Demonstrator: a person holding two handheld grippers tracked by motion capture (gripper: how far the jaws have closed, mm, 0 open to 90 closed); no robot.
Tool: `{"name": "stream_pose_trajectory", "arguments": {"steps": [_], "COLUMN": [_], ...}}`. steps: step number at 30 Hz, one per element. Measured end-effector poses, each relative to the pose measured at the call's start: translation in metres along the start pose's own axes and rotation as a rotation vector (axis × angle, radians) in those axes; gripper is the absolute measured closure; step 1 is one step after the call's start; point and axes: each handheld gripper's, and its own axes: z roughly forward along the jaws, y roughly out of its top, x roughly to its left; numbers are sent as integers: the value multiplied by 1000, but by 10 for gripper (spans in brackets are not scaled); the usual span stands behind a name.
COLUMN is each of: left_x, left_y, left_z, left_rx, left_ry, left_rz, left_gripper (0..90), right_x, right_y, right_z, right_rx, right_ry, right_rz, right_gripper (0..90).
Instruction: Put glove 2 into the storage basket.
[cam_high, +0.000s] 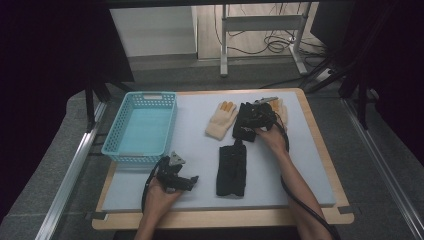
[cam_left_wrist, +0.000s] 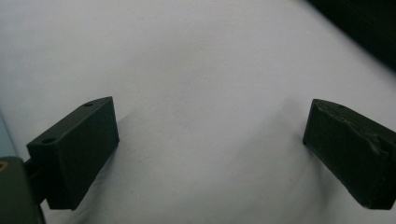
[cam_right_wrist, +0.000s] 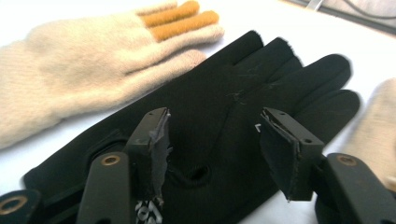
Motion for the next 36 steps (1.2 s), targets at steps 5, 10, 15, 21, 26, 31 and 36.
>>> {"name": "stream_pose_trajectory", "arguments": {"steps": [5,10,15,21,26,31,36], "left_x": [0,0,0,0,0,0,0], "left_y": [0,0,0,0,0,0,0], "left_z": [0,0,0,0,0,0,0], "left_rx": [0,0,0,1,3,0,1], "left_ry": [0,0,0,0,0,0,0], "left_rz": [1,1,1,1,4,0,1], "left_gripper": [37,38,38,37,38,38,37], "right_x": [2,4,5,-1,-7,-9,-3], "right_y": [-1,-1,1,4,11,19,23], "right_z": [10,8,7,-2,-14,-31,-47], "right_rx": [9,14,28,-6,-40,-65,-81], "right_ry": [-2,-21,-22,-6,7,25,43], "right_rz": [2,15,12,40,78,82,66], "right_gripper": [600,831,874,877,878,877,877]}}
